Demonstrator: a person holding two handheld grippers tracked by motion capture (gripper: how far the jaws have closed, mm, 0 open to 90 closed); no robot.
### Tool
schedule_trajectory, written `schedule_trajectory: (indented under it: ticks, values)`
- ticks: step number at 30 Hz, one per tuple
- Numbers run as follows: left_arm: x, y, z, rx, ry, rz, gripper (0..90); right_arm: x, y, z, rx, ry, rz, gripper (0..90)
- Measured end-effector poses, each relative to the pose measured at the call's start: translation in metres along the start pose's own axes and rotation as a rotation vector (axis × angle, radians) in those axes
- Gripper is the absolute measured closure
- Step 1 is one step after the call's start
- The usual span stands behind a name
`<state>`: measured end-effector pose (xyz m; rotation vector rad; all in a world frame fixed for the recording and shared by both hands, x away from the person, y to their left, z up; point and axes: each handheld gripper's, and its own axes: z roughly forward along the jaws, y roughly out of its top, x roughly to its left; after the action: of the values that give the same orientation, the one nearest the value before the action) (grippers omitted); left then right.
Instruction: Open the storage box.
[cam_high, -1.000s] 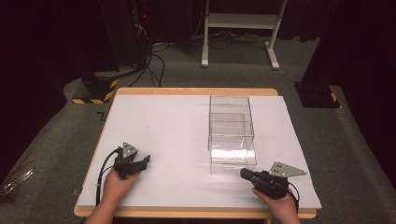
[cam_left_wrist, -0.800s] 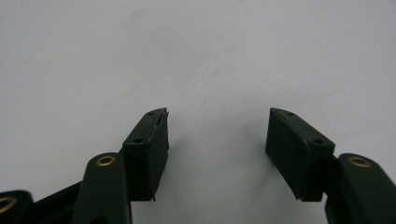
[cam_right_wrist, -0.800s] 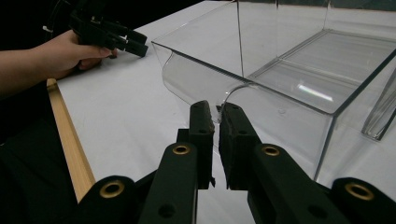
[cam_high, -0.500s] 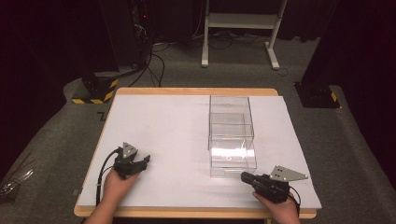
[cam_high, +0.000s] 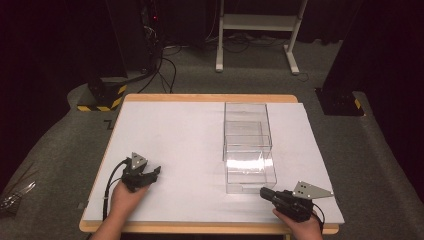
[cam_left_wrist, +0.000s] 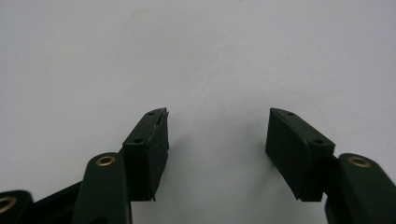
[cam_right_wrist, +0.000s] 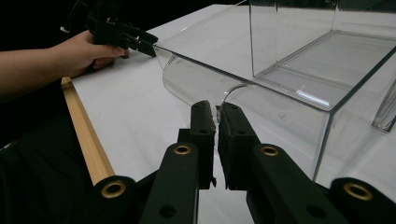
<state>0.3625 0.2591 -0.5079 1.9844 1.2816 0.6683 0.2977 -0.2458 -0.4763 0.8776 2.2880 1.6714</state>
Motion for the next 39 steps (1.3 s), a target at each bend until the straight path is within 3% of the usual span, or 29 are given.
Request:
schedule_trajectory:
  ticks: [27,39]
  values:
    - [0.004,0.001,0.001,0.009,-0.027,-0.027,39.5,0.013,-0.004,-0.005,0.009,0.019,-0.028,85.1]
    - [0.004,0.001,0.001,0.01,-0.03,-0.03,39.4,0.011,-0.005,-0.013,-0.012,-0.014,-0.023,81.0]
